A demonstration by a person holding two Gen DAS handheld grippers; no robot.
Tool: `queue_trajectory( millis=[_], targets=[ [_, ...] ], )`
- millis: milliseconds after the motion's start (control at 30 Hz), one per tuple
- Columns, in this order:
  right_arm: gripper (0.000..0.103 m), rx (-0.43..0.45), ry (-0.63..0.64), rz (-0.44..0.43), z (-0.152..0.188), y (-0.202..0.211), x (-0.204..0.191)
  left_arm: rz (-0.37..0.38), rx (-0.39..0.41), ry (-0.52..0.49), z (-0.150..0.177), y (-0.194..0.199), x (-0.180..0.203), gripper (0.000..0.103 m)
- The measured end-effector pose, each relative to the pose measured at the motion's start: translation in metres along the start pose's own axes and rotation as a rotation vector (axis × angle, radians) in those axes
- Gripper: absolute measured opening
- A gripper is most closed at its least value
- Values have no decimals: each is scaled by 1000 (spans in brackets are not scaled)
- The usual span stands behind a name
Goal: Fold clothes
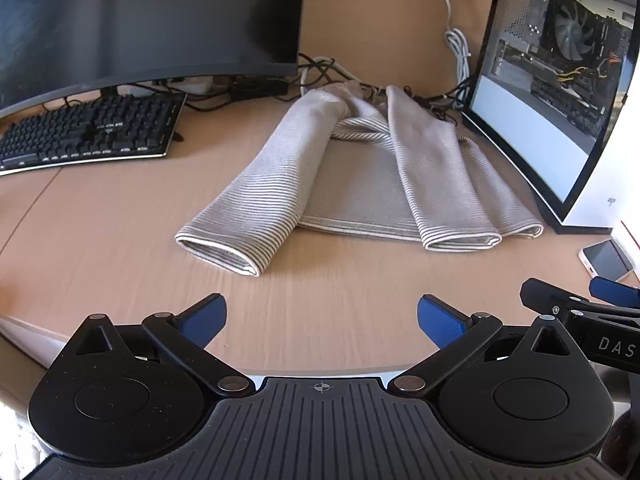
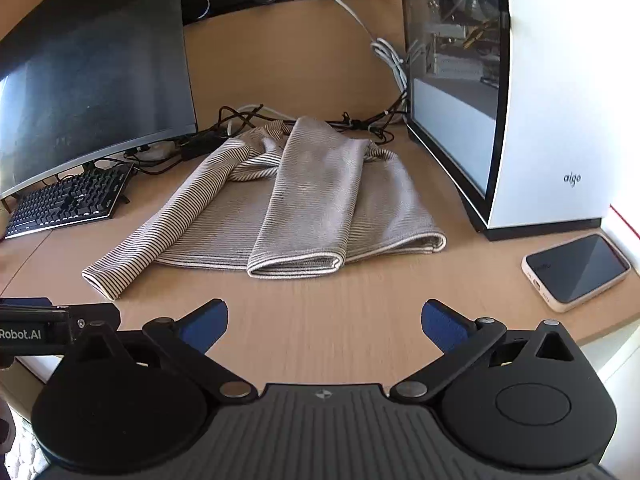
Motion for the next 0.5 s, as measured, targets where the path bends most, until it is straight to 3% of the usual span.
queue_trajectory(
  millis=[500],
  targets=[
    [103, -6, -17, -7, 1, -2, 1, -9, -13, -3, -1, 1, -1, 103]
  ],
)
Point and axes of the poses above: each gripper's, at about its wrist camera, not at the fingertips, and y roughly against the way its jaws point, x to its right, z to its underside, the point moved 5 cm from there along -y, roughly the way its jaws point, and after that the axes turned 1 degree about x, right-handed, at the moved point
